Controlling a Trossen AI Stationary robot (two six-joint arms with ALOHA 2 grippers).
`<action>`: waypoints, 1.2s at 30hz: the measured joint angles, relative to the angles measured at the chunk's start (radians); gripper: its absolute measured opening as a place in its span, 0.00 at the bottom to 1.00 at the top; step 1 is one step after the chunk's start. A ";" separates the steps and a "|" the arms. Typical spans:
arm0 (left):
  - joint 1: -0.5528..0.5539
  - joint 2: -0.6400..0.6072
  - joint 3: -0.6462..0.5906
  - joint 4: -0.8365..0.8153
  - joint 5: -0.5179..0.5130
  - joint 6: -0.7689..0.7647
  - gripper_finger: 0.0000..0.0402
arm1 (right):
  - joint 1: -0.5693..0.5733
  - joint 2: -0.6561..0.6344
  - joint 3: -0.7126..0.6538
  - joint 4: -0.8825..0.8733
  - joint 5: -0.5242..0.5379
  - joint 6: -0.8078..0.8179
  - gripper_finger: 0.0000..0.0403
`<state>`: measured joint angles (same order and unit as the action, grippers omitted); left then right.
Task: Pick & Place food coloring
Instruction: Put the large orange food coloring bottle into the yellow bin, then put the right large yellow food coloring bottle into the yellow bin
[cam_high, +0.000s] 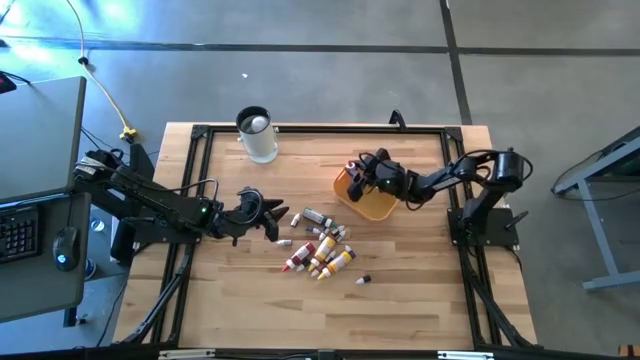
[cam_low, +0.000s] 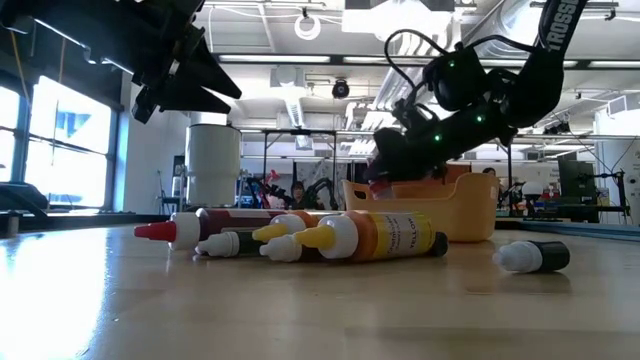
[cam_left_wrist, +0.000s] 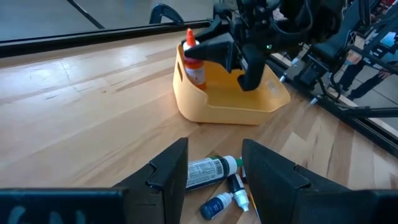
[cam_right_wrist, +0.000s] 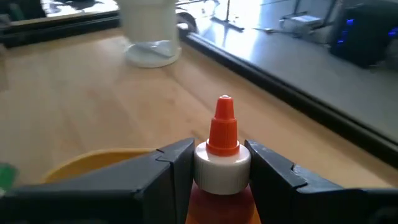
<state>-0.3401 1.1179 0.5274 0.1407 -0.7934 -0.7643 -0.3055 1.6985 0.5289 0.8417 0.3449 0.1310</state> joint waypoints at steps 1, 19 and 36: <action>0.000 0.000 0.000 0.000 0.001 0.000 0.38 | 0.000 0.000 0.000 0.002 0.022 0.000 0.31; 0.000 0.000 0.000 0.000 0.002 0.000 0.38 | 0.000 -0.001 0.000 -0.040 0.067 -0.033 0.41; 0.000 0.000 0.000 0.000 0.002 0.000 0.38 | 0.174 -0.445 0.000 -0.350 0.009 -0.038 0.41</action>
<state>-0.3401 1.1179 0.5274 0.1410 -0.7909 -0.7647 -0.1317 1.2536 0.5293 0.4917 0.3543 0.0934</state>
